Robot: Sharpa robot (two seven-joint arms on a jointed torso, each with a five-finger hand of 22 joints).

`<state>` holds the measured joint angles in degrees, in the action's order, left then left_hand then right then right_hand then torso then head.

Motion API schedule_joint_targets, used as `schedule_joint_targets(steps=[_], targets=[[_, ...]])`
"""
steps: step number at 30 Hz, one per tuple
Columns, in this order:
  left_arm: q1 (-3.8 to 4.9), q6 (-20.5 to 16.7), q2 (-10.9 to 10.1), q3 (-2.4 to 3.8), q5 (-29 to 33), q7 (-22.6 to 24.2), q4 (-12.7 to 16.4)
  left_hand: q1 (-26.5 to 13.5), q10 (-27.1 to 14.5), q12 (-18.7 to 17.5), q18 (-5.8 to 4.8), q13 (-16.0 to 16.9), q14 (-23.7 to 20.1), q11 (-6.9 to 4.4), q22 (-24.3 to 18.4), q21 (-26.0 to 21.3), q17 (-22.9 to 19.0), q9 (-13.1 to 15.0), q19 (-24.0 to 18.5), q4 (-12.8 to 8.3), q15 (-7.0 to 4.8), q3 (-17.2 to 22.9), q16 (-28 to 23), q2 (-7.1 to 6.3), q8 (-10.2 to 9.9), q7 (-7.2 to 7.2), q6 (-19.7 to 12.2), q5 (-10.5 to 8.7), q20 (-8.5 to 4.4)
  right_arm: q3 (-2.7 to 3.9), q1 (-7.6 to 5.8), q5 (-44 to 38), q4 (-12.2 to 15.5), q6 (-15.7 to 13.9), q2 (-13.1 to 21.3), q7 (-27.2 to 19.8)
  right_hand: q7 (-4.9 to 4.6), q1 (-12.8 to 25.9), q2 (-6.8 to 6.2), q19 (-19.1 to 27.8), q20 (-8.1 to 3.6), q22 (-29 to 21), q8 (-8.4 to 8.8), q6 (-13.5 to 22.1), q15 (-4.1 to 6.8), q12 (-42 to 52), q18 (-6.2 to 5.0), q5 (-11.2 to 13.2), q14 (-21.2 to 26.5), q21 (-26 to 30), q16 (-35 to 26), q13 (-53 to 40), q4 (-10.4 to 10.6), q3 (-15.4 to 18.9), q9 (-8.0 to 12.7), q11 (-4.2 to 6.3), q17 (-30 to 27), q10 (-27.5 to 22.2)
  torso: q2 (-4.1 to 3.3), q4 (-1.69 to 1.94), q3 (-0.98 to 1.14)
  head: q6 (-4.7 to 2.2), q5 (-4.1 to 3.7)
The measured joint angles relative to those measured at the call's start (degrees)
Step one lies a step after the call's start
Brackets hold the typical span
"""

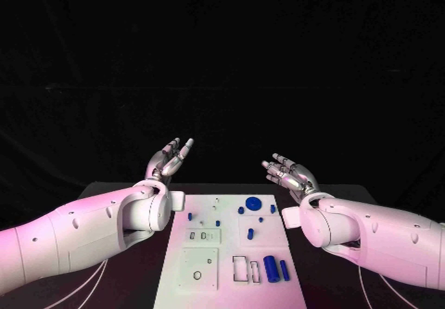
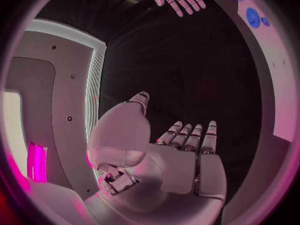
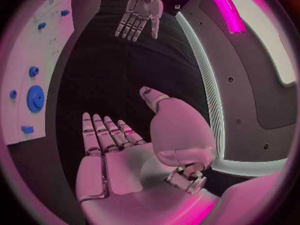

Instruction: Assemble the parts on the task board

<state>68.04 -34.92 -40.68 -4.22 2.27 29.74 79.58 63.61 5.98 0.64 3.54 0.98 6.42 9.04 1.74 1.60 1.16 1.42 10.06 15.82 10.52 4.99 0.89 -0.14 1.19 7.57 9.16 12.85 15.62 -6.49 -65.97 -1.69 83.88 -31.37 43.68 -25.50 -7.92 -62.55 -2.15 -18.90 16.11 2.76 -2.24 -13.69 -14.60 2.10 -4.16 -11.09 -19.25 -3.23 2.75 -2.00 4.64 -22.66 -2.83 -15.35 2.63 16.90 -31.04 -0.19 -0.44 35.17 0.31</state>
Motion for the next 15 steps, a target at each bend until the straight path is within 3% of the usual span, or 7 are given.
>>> schedule_joint_targets(steps=[1,4,5,9,11,13,15], targets=[[0.05,0.6,0.0,-0.01,0.1,0.1,-0.1,0.5,0.1,0.0,0.00,0.0,0.2,0.10,0.0,0.0,0.0,0.0,0.0,0.0,0.18,0.0,0.0,-0.06,0.0,0.13,0.1,0.07,0.19,-0.37,-0.38,-0.3,-0.4,1.6,-0.1,0.4,-0.08,-0.8,-0.10,-0.8,0.10,0.1,-0.30,-0.9,0.03,0.3,-0.70,0.0,-1.2,-0.3,0.3,-0.1,-0.3,-0.3,-0.2,-0.03,0.2,1.1,0.00,0.00,-0.01,0.00,0.00],[0.06,1.5,0.0,-0.06,0.3,0.2,-0.2,1.7,0.5,0.2,0.00,0.1,0.6,0.45,0.1,0.0,0.2,0.1,0.1,0.2,0.57,0.2,0.1,-0.45,0.0,0.11,0.6,0.26,0.29,-1.11,-1.05,-1.1,-1.1,5.0,-0.2,1.3,-0.32,-3.4,-0.53,-4.0,0.23,0.7,-1.53,-4.8,0.42,1.2,-0.84,0.0,-6.7,-1.5,1.7,-0.6,-1.8,-1.2,-1.0,0.09,1.0,6.3,0.01,0.00,-0.02,0.01,0.00],[0.06,1.8,0.0,-0.06,0.4,0.3,-0.2,2.3,0.7,0.2,0.53,0.1,0.8,0.69,0.1,0.3,0.2,0.2,0.3,0.2,0.80,0.2,0.3,-0.53,0.3,0.11,1.0,0.26,0.50,-1.33,-1.27,-1.4,-1.4,6.3,-0.3,1.7,-0.44,-4.2,-0.70,-5.4,0.25,1.0,-2.03,-6.5,0.64,1.7,-1.63,0.0,-9.1,-2.0,2.4,-0.8,-2.5,-1.4,-1.4,0.25,1.4,8.7,0.01,-0.01,-0.02,0.01,0.00],[0.05,2.4,0.0,-0.06,0.5,0.4,-0.2,4.7,2.4,0.6,0.89,0.3,2.7,1.51,0.3,0.6,0.6,0.5,0.8,0.4,1.23,0.4,0.8,-1.32,0.8,0.26,3.0,0.26,0.97,-1.62,-1.60,-2.1,-1.8,9.0,-0.3,2.5,-0.96,-6.8,-1.29,-11.1,0.29,1.9,-4.13,-13.1,1.56,3.4,-2.37,0.0,-17.3,-4.0,4.7,-1.5,-4.6,-2.3,-2.7,0.84,2.6,17.7,0.01,-0.01,-0.02,0.01,0.00],[0.15,2.9,-2.2,-0.06,0.5,0.7,1.9,5.9,3.8,0.6,1.75,0.5,3.9,1.83,0.5,0.9,0.8,0.8,1.5,0.6,1.44,0.6,1.0,-1.91,1.1,0.34,4.3,0.26,1.02,-1.74,-2.00,-7.5,-3.5,8.9,-0.3,2.6,-1.24,-8.0,-1.60,-14.1,0.31,2.4,-5.30,-16.7,2.13,4.2,-3.00,0.3,-20.8,-5.1,5.7,-1.7,-5.5,-2.8,-3.5,1.26,3.1,21.8,-0.19,0.01,-0.05,0.21,-0.58],[0.20,3.1,-3.8,-0.06,0.5,1.0,2.0,7.9,6.3,1.4,1.74,0.7,6.4,2.32,0.8,1.6,1.3,1.2,3.4,0.5,1.65,0.6,1.9,-2.19,1.8,0.47,6.6,0.26,1.03,-1.63,-2.48,-12.7,-4.7,8.2,0.3,2.7,-1.69,-8.6,-2.09,-16.9,0.27,2.8,-6.49,-20.6,2.78,4.9,-3.92,0.3,-24.0,-6.2,6.7,-1.8,-6.5,-3.4,-4.2,1.82,3.6,25.4,-0.49,0.11,-0.15,0.40,-1.10],[0.22,3.1,-4.3,-0.06,0.5,1.3,2.0,10.8,12.2,2.7,2.38,1.3,12.4,3.11,1.8,3.6,2.4,2.0,8.4,-0.1,1.90,1.2,3.8,-2.67,3.3,0.77,11.1,0.26,1.07,-1.55,-2.83,-17.7,-5.1,7.5,0.5,2.7,-2.28,-9.5,-2.37,-19.8,0.12,3.3,-7.68,-24.5,3.53,5.2,-4.32,0.6,-27.2,-7.4,7.6,-1.8,-7.4,-4.2,-4.9,2.45,4.0,29.2,-0.76,0.20,-0.22,0.50,-1.35]])
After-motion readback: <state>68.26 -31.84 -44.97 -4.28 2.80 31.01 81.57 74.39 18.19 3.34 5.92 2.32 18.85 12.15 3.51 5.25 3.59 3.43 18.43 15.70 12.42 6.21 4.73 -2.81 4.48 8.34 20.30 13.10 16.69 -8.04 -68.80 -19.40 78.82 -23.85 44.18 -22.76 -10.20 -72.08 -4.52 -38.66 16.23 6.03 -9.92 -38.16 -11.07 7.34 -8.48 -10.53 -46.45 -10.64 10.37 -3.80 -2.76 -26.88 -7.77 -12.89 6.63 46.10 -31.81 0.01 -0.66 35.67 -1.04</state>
